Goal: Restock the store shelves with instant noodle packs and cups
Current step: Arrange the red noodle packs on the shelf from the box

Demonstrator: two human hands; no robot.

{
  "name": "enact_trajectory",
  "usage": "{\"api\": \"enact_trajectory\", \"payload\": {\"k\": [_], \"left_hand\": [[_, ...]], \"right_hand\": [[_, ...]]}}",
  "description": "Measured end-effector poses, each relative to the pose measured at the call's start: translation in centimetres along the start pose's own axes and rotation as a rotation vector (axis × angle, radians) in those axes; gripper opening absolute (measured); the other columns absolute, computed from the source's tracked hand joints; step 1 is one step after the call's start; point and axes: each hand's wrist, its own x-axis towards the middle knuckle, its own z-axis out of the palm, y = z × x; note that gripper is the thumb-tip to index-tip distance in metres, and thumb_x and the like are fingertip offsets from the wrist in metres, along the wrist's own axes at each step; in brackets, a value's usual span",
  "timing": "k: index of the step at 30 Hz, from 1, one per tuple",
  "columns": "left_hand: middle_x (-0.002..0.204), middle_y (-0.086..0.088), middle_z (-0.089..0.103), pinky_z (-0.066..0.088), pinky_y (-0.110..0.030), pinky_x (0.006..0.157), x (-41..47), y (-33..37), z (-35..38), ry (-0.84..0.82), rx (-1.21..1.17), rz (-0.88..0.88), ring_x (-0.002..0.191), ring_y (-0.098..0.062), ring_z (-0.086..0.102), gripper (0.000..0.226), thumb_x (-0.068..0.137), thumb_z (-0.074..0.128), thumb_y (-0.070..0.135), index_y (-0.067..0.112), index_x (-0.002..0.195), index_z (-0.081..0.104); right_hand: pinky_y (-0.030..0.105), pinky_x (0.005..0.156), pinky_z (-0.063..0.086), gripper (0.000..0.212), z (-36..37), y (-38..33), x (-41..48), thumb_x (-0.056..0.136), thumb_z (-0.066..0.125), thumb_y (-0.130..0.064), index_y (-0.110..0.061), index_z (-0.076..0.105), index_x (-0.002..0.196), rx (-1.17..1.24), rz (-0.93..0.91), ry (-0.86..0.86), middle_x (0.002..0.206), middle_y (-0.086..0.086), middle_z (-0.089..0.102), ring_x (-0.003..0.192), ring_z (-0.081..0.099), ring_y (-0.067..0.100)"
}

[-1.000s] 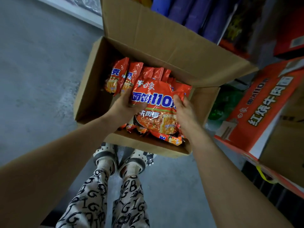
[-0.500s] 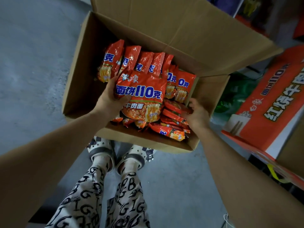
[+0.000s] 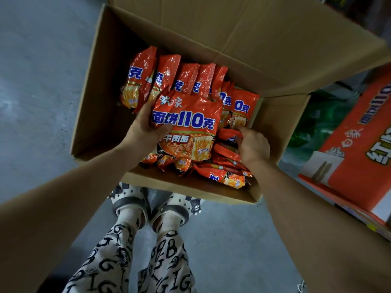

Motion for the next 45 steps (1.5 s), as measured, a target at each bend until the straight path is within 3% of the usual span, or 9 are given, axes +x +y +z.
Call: {"api": "enact_trajectory", "payload": {"k": [9, 14, 18, 22, 27, 33, 37, 41, 45], "left_hand": [[0.120, 0.010, 0.060, 0.056, -0.039, 0.085, -3.8, 3.3, -1.5, 0.034, -0.094, 0.012, 0.107, -0.010, 0.062, 0.057, 0.091, 0.066, 0.016, 0.038, 0.135, 0.038], [0.113, 0.014, 0.063, 0.056, -0.021, 0.066, -8.2, 6.8, -3.0, 0.079, -0.094, 0.088, 0.091, 0.001, 0.068, 0.061, 0.091, 0.066, 0.018, 0.034, 0.142, 0.037], [0.121, 0.007, 0.065, 0.057, -0.034, 0.080, -12.4, 10.0, -4.7, 0.080, -0.133, 0.123, 0.101, -0.010, 0.068, 0.062, 0.088, 0.069, 0.020, 0.030, 0.142, 0.040], [0.114, 0.008, 0.069, 0.059, -0.030, 0.075, -17.6, 13.4, -6.5, 0.037, -0.167, 0.174, 0.099, -0.013, 0.070, 0.062, 0.082, 0.069, 0.021, 0.027, 0.139, 0.045], [0.116, 0.002, 0.067, 0.057, -0.022, 0.061, -25.0, 17.8, -8.7, 0.022, -0.156, 0.201, 0.090, -0.010, 0.070, 0.056, 0.091, 0.064, 0.013, 0.024, 0.141, 0.042], [0.117, -0.002, 0.067, 0.058, -0.026, 0.063, -33.8, 23.6, -10.9, -0.002, -0.145, 0.277, 0.096, -0.019, 0.070, 0.057, 0.090, 0.065, 0.014, 0.028, 0.140, 0.042], [0.112, -0.001, 0.067, 0.056, -0.021, 0.060, -39.0, 27.9, -11.6, -0.002, -0.164, 0.371, 0.090, -0.013, 0.071, 0.055, 0.092, 0.063, 0.008, 0.028, 0.139, 0.042], [0.111, 0.001, 0.067, 0.055, -0.017, 0.059, -43.4, 32.5, -12.0, 0.004, -0.183, 0.475, 0.083, -0.006, 0.071, 0.056, 0.091, 0.064, 0.008, 0.034, 0.136, 0.041], [0.115, 0.002, 0.067, 0.055, -0.017, 0.063, -47.6, 36.7, -11.8, -0.003, -0.186, 0.580, 0.090, -0.008, 0.070, 0.053, 0.090, 0.066, 0.013, 0.039, 0.130, 0.042]], "right_hand": [[0.035, 0.087, 0.046, 0.029, -5.6, -0.9, -4.5, 0.103, 0.051, -0.025, -0.015, 0.060, 0.129, 0.158, 0.074, 0.069, 0.119, 0.011, 0.068, 0.110, 0.062, 0.032], [0.025, 0.076, 0.034, 0.030, -11.0, -2.1, -8.3, 0.103, 0.051, -0.028, -0.009, 0.061, 0.124, 0.433, 0.260, 0.083, 0.120, 0.013, 0.065, 0.111, 0.061, 0.031], [0.045, 0.093, 0.053, 0.030, -15.1, -3.7, -12.1, 0.097, 0.059, -0.035, -0.020, 0.062, 0.122, 0.825, 0.351, 0.092, 0.118, 0.010, 0.068, 0.105, 0.066, 0.032], [0.050, 0.087, 0.058, 0.032, -18.6, -5.3, -16.0, 0.092, 0.062, -0.043, -0.028, 0.061, 0.120, 1.065, 0.376, 0.025, 0.118, 0.005, 0.068, 0.099, 0.070, 0.026], [0.049, 0.091, 0.056, 0.022, -24.4, -8.0, -22.8, 0.098, 0.059, -0.036, -0.030, 0.060, 0.119, 1.140, 0.293, 0.008, 0.114, 0.000, 0.069, 0.099, 0.069, 0.022], [0.048, 0.087, 0.058, 0.025, -31.8, -10.3, -31.0, 0.100, 0.057, -0.027, -0.028, 0.056, 0.124, 1.141, 0.088, 0.130, 0.110, -0.001, 0.071, 0.096, 0.071, 0.020], [0.035, 0.079, 0.058, 0.044, -37.2, -11.1, -35.9, 0.100, 0.057, -0.022, -0.039, 0.042, 0.137, 1.054, -0.104, 0.300, 0.115, -0.006, 0.067, 0.096, 0.068, 0.011], [0.040, 0.082, 0.060, 0.063, -43.2, -11.7, -40.2, 0.099, 0.057, -0.020, -0.057, 0.029, 0.141, 1.081, -0.218, 0.405, 0.126, -0.009, 0.060, 0.101, 0.067, 0.011], [0.035, 0.073, 0.062, 0.074, -48.9, -11.6, -44.2, 0.100, 0.056, -0.012, -0.066, 0.025, 0.139, 1.130, -0.359, 0.481, 0.133, -0.007, 0.055, 0.097, 0.069, 0.009]]}}
